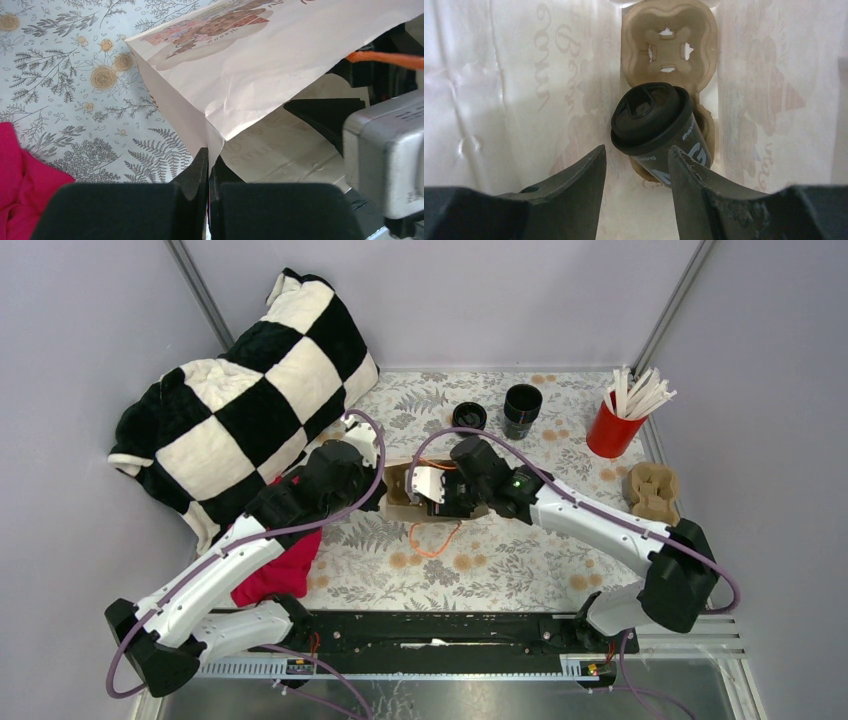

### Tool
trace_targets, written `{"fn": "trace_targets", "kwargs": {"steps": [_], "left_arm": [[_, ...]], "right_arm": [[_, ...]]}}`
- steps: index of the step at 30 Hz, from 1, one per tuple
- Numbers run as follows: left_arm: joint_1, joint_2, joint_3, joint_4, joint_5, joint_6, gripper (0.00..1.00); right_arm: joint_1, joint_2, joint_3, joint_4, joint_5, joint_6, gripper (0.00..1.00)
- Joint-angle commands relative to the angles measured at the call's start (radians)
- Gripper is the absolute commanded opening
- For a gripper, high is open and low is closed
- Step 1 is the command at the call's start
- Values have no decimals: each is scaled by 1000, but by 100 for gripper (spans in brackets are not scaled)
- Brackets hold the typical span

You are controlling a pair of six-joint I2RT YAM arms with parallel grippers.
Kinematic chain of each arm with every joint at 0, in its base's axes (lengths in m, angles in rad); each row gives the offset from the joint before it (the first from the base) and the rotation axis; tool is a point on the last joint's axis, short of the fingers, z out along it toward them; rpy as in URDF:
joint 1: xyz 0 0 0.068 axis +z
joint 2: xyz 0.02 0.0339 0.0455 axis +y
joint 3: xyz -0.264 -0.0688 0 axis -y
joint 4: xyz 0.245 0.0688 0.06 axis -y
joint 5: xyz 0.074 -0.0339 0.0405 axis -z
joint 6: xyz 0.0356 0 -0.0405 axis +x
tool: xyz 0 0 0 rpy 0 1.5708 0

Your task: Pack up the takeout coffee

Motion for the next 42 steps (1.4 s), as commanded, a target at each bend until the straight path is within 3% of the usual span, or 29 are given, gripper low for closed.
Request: {"fn": "trace_targets", "kwargs": {"steps": [1,7,14,22,28,31,34,42], "left_arm": [[2,9,39,29,22,16,0],[1,21,38,43,45,33,0],[1,21,15,66,91,47,0],[-1,10,-9,58,111,64,0],[0,11,-9,61,111,73,0],[1,14,-8,62,111,71,0],[0,9,-7,60,110,70,0],[0,11,-7,56,92,63,0]], "right_arm": [[14,68,93,-18,4,-60,55],[32,163,136,73,92,-54,60],[29,203,41,322,240,56,85],[21,248,24,387,335,68,100],[8,312,41,404,259,96,97],[6,365,74,420,276,127,88],[5,390,93,418,275,139,72],[6,361,104,404,273,177,58]]}}
